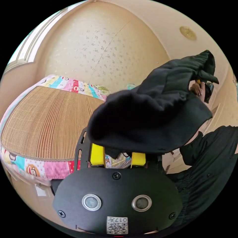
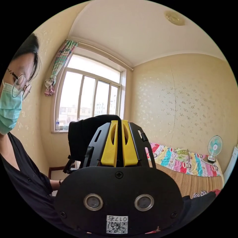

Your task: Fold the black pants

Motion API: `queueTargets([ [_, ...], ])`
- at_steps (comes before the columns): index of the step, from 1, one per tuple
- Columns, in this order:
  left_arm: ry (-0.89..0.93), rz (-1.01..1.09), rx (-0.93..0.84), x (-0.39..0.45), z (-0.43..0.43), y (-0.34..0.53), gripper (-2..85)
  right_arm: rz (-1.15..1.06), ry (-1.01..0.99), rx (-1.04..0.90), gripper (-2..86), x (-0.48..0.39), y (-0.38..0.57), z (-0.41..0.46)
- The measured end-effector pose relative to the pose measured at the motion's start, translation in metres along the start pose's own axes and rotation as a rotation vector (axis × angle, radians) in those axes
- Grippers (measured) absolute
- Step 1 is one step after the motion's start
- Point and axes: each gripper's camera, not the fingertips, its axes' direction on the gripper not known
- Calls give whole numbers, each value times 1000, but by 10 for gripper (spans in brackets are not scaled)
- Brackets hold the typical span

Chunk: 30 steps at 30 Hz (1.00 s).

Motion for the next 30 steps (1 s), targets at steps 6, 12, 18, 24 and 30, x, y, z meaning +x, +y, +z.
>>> queueTargets([
  [6, 168, 118, 277, 71, -86, -49, 43, 29, 73, 129, 20, 4, -5, -72],
  [12, 236, 105, 507, 104, -155, -70, 41, 77, 90, 232, 22, 15, -5, -115],
  [18, 213, 79, 506, 103, -131, -78, 41, 155, 151, 176, 23, 48, 9, -97],
  [24, 195, -82, 303, 15, 8, -237, 41, 230, 241, 21, 24, 149, -7, 5],
  [30, -115, -247, 34, -154, 195, -432, 79, 483, 481, -246, 24, 361, -32, 192],
])
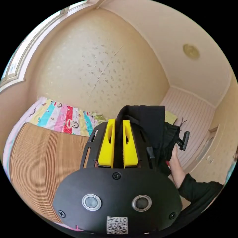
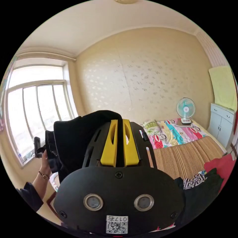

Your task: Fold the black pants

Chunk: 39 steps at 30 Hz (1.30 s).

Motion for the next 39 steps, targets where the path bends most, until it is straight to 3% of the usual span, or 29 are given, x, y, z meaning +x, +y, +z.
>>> queueTargets([
  [2, 105, -50, -41, -45, 30, 23, 107, 46, 6, -61, 22, 20, 6, 29],
  [4, 89, -15, -108, -75, 51, 71, 113, 25, -48, -143, 21, 37, 45, 49],
  [8, -3, -43, -352, -140, 80, 269, 124, -81, -68, -343, 26, 46, 145, 78],
  [9, -23, -78, -411, -155, 80, 332, 131, -135, -110, -478, 31, 43, 185, 93],
  [12, -9, -202, -475, -175, 62, 452, 140, -165, -195, -681, 52, 34, 266, 99],
  [15, 58, -261, -450, -163, 42, 507, 143, -17, -210, -695, 91, 31, 303, 75],
  [19, 104, -253, -469, -142, 57, 521, 133, 226, -264, -743, 140, 17, 340, 74],
  [22, 111, -269, -531, -141, 71, 503, 79, 155, -132, -795, 129, 5, 329, 89],
  [24, 224, -274, -533, -139, 56, 463, 52, 121, -210, -840, 67, 9, 307, 97],
  [28, 541, -326, -363, -158, -8, 380, 44, 186, -516, -621, 35, 64, 227, 57],
  [30, 631, -394, -201, -195, -62, 345, 47, 232, -535, -482, 32, 103, 200, 26],
  [31, 614, -396, -175, -204, -76, 340, 48, 256, -461, -407, 31, 129, 188, 5],
  [33, 394, -356, -156, -229, -123, 330, 51, 281, -258, -353, 31, 163, 180, -23],
  [36, 154, -340, -201, -253, -151, 351, 70, 298, 63, -377, 35, 198, 185, -55],
  [39, 15, -313, -292, -262, -157, 386, 125, 191, 96, -418, 47, 199, 197, -73],
])
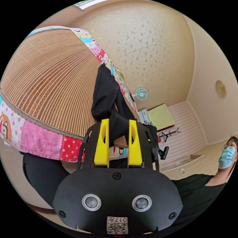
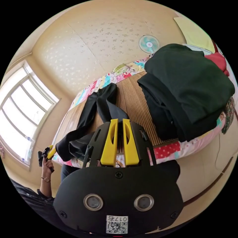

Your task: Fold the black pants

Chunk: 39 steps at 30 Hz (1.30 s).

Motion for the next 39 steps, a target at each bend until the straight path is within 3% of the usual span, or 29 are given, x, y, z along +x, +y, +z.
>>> queueTargets([
  [5, -123, 70, -48, -5, 4, 27, 158, -185, -192, -161, 78, -30, 16, 31],
  [7, -82, 121, -69, -5, 6, 19, 160, -282, -372, -292, 89, -57, 17, 66],
  [10, 88, 187, -196, -1, 27, -9, 158, -385, -463, -425, 111, -95, 21, 115],
  [12, 84, 28, -393, -16, 64, -28, 141, -410, -455, -465, 125, -112, 22, 140],
  [14, 98, -46, -443, -19, 71, -33, 94, -381, -440, -470, 149, -122, 18, 157],
  [16, 333, -43, -418, -9, 61, -38, 39, -369, -510, -467, 163, -132, 5, 164],
  [17, 560, -111, -378, -12, 51, -42, 34, -357, -524, -472, 164, -132, 1, 164],
  [18, 788, -192, -307, -19, 40, -41, 30, -344, -611, -471, 163, -132, -9, 160],
  [21, 1147, -339, -165, -44, 28, -31, 21, -296, -899, -367, 144, -119, -31, 126],
  [23, 1039, -324, -208, -55, 23, -25, 18, -280, -907, -336, 127, -109, -35, 114],
  [27, 185, -349, -354, -79, 7, 13, 38, -265, -735, -490, 119, -95, -11, 126],
  [29, 10, -312, -365, -76, 4, 25, 71, -252, -709, -549, 118, -87, 6, 129],
  [35, -75, -159, -253, -36, -9, 25, 99, -193, -569, -544, 111, -59, 28, 112],
  [39, -11, -43, -249, 4, 5, -1, 111, -164, -313, -316, 99, -33, -5, 58],
])
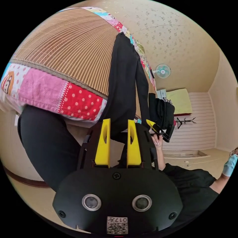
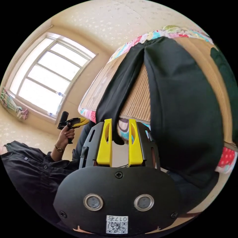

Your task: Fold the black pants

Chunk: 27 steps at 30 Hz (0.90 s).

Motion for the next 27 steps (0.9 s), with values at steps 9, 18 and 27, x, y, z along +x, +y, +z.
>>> queueTargets([
  [9, 55, 125, -115, 58, 80, 10, 112, 197, 482, -170, 117, 102, 31, -47],
  [18, 155, 141, -200, 72, 103, 32, 119, -105, -178, 42, 21, 47, 57, -98],
  [27, 321, 114, -186, 85, 112, -20, 168, -369, -401, -158, 16, -74, 11, 3],
])
